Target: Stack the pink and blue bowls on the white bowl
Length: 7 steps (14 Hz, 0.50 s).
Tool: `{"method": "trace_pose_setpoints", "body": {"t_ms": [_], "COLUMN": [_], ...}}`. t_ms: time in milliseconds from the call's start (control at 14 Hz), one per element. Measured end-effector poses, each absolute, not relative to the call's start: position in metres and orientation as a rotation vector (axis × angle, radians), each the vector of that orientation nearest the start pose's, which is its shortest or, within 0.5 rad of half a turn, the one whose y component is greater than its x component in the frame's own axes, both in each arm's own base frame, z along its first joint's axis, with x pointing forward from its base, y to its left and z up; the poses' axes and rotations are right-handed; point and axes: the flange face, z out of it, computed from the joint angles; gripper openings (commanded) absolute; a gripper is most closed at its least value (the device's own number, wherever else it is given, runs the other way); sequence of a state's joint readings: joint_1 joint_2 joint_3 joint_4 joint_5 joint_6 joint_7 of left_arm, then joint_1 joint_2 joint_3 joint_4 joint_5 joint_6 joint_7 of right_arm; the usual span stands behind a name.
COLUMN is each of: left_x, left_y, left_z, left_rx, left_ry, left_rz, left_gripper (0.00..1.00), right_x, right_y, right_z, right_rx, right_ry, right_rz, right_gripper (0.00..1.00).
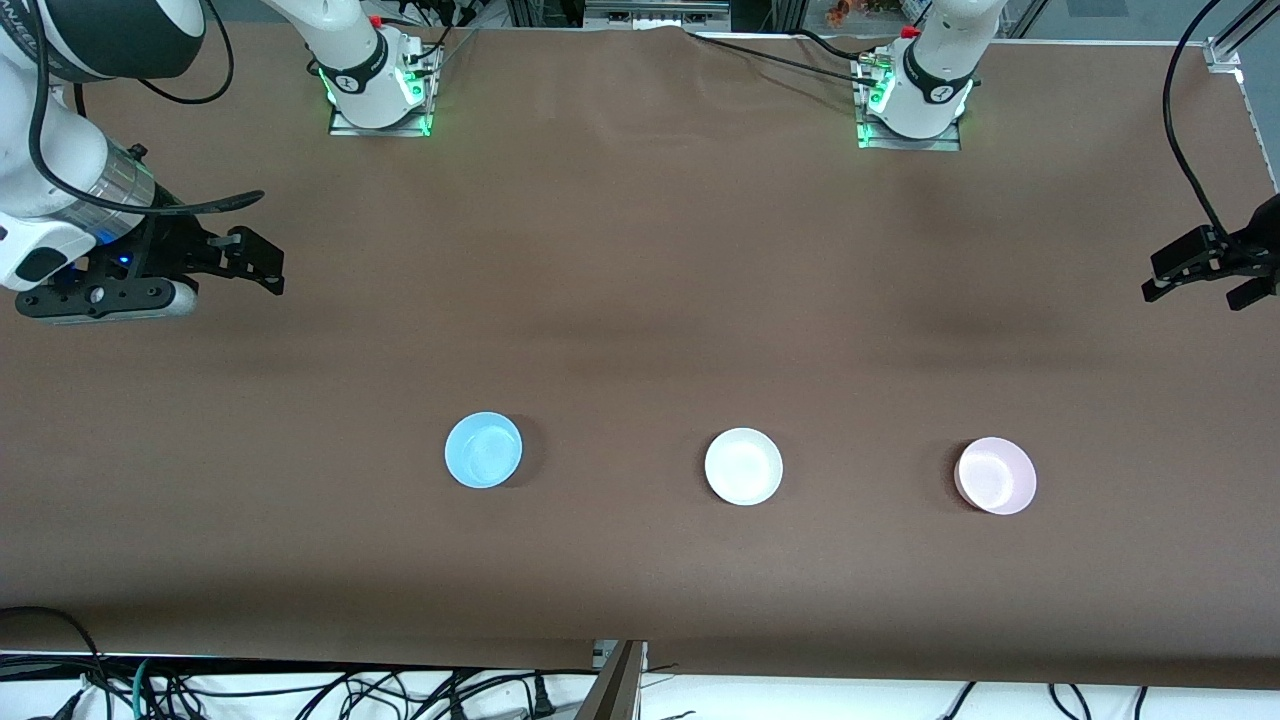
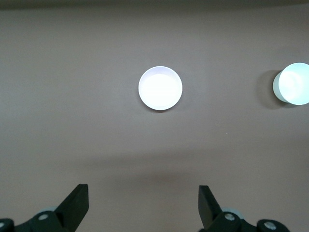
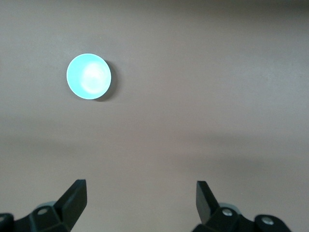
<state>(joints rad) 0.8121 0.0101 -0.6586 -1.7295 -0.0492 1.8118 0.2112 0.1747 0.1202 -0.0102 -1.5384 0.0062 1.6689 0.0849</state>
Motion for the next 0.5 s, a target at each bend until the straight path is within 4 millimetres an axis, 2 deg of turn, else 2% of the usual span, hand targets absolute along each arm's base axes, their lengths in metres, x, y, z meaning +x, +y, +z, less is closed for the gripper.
{"method": "trace_pose_setpoints", "body": {"t_ms": [357, 500], "left_x": [0.569, 0.573], "left_y": [0.088, 0.095], "left_z": [0.559, 0.546], "left_rx": [-3.133, -3.154], "left_ry": [0.090, 0.082], "left_rz": [-0.099, -0.068], "left_gripper": [1.00, 1.00], "right_x": [0.590, 0.590], "right_y": [0.099, 0.099], "right_z": [0.579, 0.579], "right_rx": [-3.133, -3.133], "right_ry": [-0.124, -0.123], "right_rz": [-0.015, -0.015], "right_gripper": [1.00, 1.00]}}
